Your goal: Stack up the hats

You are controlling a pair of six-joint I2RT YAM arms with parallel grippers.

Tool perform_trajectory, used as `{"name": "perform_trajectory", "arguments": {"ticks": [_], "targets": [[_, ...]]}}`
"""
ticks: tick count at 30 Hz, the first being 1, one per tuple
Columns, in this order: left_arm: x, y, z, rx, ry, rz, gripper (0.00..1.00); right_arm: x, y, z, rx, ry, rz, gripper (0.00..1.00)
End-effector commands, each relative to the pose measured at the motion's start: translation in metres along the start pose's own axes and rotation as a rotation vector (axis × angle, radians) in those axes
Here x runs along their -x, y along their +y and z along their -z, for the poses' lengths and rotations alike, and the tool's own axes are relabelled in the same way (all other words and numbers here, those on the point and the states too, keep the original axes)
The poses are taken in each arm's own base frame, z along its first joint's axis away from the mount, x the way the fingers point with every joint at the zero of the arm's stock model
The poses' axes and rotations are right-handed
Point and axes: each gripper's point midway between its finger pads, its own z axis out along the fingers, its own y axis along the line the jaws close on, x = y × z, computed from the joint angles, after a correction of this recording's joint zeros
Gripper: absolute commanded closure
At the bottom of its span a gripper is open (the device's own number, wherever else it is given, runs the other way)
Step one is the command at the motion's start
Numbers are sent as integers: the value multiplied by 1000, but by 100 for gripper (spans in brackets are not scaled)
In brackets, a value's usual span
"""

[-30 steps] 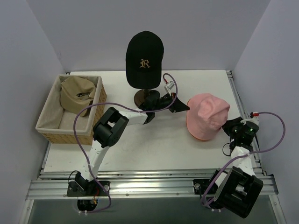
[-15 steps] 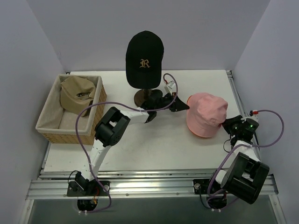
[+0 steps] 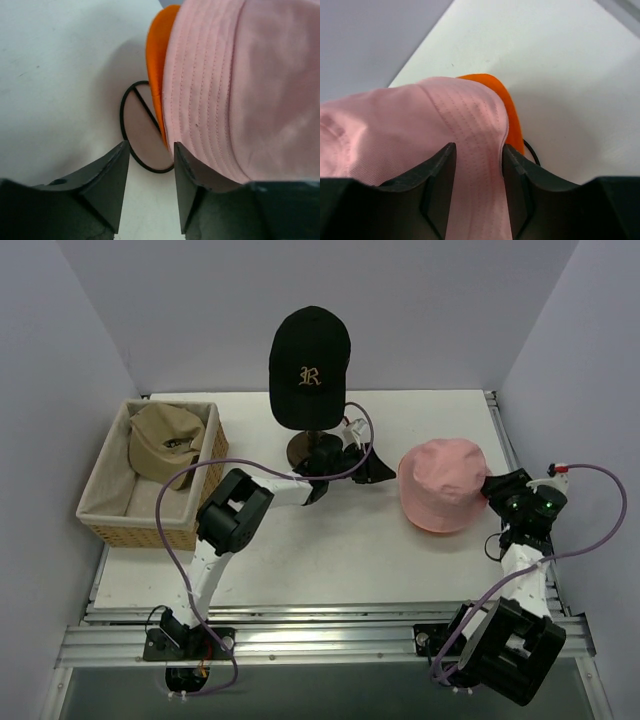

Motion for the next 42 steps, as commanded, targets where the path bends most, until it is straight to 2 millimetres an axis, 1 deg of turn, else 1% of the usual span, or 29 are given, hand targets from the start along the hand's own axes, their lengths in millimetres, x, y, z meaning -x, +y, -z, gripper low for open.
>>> {"name": "perform_trajectory", "arguments": {"ticks": [1,2,3,4,5,9,11,13,14,15,17,18,19,21,22,23,25,26,28,29,34,38,39,40,41,42], "targets": [[32,-18,14,29,-66,-68,50,29,29,18,36,-59,66,61],[34,-21,15,27,-68,-71,42,34,32,21,33,-70,82,59],[35,-24,16,22,-68,-73,40,32,31,25,16,-58,81,58],[32,-22,18,28,-65,-71,40,33,30,27,1,-61,86,57],[35,-28,21,24,-71,-76,38,34,31,29,-4,-61,95,55],[35,-31,32,63,-85,-91,33,27,21,31,-48,-31,82,53],[36,-33,36,79,-85,-106,32,25,16,29,-68,-32,75,53],[33,-32,40,95,-76,-105,31,20,7,25,-91,-25,61,54],[33,-36,42,93,-78,-108,31,19,3,23,-102,-24,63,57],[26,-34,44,100,-62,-104,31,19,-2,18,-112,-25,62,58],[22,-35,47,108,-56,-116,30,13,-8,14,-118,-14,50,61],[13,-31,50,124,-41,-111,30,10,-12,9,-118,-9,45,62],[8,-32,50,124,-34,-115,30,7,-15,7,-123,0,43,62],[3,-38,53,119,-33,-123,30,1,-24,1,-138,15,34,63],[-6,-38,56,125,-20,-126,30,-1,-25,0,-141,21,31,63],[-5,-45,58,120,-25,-137,30,-4,-28,-1,-143,25,23,63],[-11,-46,62,143,-22,-154,30,-4,-28,-1,-140,22,19,64],[-14,-55,62,136,-21,-167,30,-3,-27,-1,-136,19,14,64],[-19,-55,61,154,-7,-181,29,1,-22,2,-126,5,16,64],[-19,-57,59,153,-8,-183,28,2,-19,3,-119,1,18,63],[-25,-58,54,145,7,-173,28,19,-4,16,-121,-26,49,57],[-29,-66,53,152,12,-183,28,28,2,30,-151,-47,55,49],[-33,-68,53,160,22,-184,28,29,1,36,-173,-50,52,47],[-35,-68,53,165,28,-191,28,34,4,38,-178,-62,56,45],[-34,-69,54,177,21,-197,27,35,3,41,-193,-64,56,40],[-39,-70,54,185,31,-206,27,38,-2,46,-233,-81,54,38]]}}
